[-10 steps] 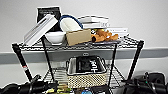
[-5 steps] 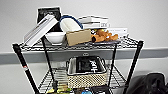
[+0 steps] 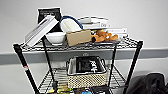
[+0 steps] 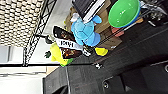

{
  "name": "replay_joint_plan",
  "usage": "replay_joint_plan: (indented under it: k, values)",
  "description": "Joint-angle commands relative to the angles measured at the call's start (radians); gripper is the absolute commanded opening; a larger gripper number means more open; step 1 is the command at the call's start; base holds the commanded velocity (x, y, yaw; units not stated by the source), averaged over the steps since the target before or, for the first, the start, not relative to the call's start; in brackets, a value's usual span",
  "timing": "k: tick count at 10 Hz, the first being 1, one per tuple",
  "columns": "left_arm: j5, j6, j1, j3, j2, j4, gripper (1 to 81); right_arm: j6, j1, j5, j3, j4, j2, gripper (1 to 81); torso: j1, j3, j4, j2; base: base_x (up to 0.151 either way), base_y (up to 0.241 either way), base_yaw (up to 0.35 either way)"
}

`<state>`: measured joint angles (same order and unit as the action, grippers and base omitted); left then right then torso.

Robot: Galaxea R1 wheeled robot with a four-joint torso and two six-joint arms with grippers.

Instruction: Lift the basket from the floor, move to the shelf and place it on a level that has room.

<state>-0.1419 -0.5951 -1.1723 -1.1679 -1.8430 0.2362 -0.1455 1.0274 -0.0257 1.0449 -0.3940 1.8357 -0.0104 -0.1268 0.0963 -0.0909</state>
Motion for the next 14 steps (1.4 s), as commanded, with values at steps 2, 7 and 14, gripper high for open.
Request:
replay_joint_plan:
  k: [2, 7, 14]
  values:
    - [-0.137, 0.043, -0.137, -0.168, -0.098, 0.081, 81.1, 0.004, 0.061, 0.035, 0.087, 0.096, 0.009, 81.1, 0.0, 0.0, 0.0, 0.0, 0.0, 0.0, 0.0]
    - [-0.137, 0.074, -0.246, -0.378, -0.271, 0.084, 81.1, 0.004, 0.221, 0.027, 0.323, 0.158, 0.214, 81.1, 0.002, 0.001, 0.0, -0.001, 0.0, 0.0, 0.0]
    - [-0.136, 0.074, -0.323, -0.638, -0.506, 0.126, 81.1, 0.004, 0.353, 0.029, 0.664, 0.248, 0.493, 81.1, 0.003, 0.002, 0.0, -0.002, 0.0, 0.0, 0.0]
